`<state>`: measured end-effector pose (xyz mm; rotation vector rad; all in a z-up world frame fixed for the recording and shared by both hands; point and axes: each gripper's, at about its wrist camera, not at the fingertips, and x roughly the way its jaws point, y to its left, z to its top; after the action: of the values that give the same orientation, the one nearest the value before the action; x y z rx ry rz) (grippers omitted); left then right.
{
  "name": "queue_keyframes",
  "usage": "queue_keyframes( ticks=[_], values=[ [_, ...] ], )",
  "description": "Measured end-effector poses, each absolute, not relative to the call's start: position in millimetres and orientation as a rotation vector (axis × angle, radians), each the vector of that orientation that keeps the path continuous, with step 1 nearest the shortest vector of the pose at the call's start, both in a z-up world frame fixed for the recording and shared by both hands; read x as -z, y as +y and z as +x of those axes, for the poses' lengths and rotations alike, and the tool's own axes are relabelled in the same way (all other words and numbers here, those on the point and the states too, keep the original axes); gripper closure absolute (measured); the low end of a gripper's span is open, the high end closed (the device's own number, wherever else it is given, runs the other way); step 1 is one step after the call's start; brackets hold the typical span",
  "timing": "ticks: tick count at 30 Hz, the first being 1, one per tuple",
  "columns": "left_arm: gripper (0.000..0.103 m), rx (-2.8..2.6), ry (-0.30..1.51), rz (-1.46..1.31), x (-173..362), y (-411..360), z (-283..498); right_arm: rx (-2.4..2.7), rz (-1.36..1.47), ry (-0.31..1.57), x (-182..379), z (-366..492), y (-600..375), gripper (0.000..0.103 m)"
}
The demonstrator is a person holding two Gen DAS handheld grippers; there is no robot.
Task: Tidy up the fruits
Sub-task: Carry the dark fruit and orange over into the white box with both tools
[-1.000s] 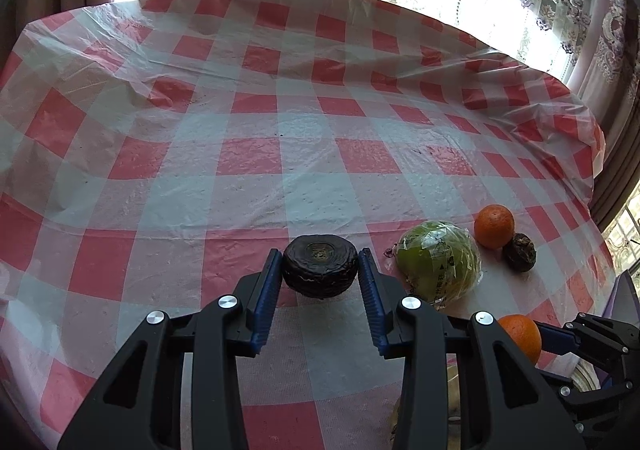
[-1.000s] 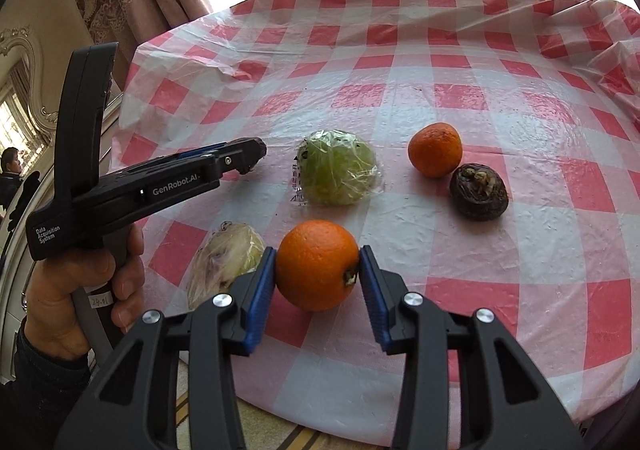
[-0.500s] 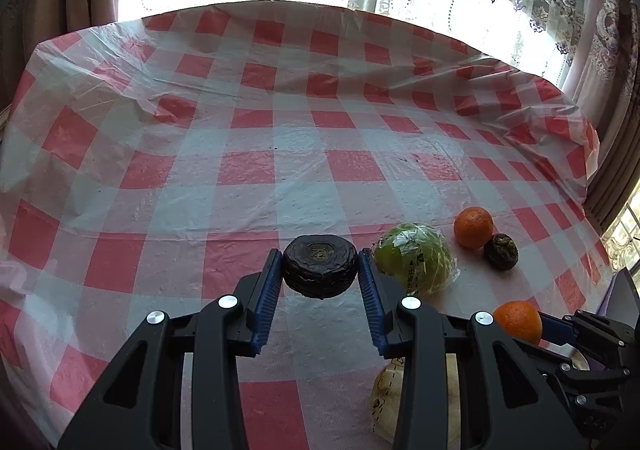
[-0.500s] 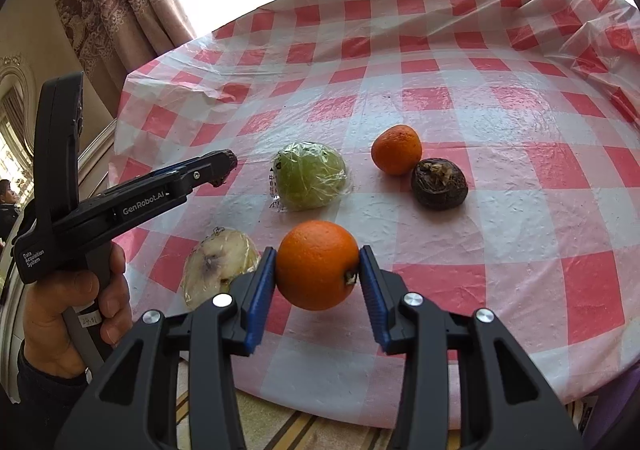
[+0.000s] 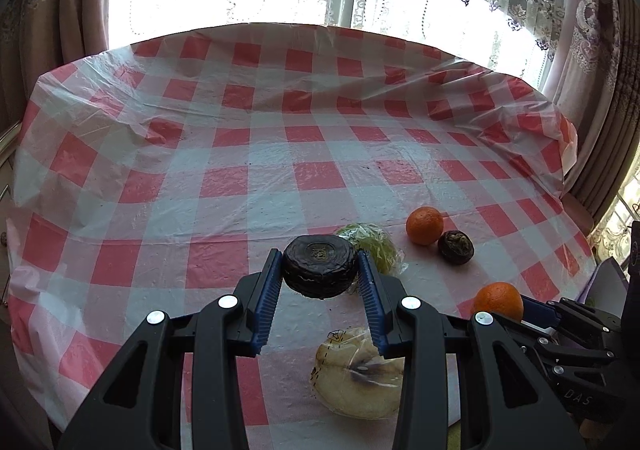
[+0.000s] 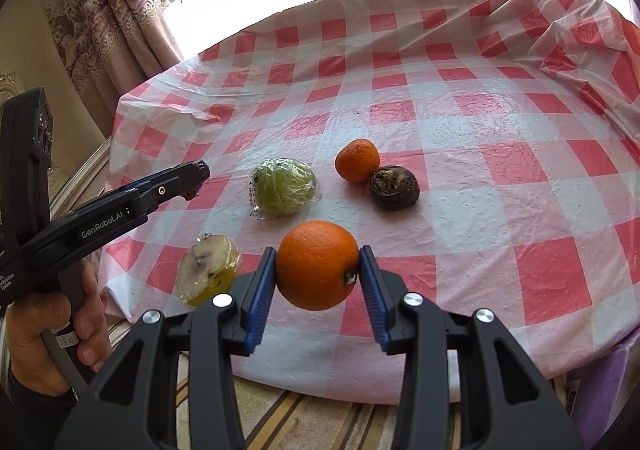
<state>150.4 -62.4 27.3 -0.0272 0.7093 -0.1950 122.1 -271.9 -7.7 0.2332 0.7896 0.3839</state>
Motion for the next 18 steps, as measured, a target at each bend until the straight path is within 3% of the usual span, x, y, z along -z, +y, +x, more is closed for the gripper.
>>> queue_keyframes(
  ticks=[18],
  values=[
    [0.066, 0.319, 0.703, 0.055, -41.7, -130.3, 124.1, -0.307, 0.309, 0.746, -5.2, 89.6, -333.4, 0.061]
  ],
)
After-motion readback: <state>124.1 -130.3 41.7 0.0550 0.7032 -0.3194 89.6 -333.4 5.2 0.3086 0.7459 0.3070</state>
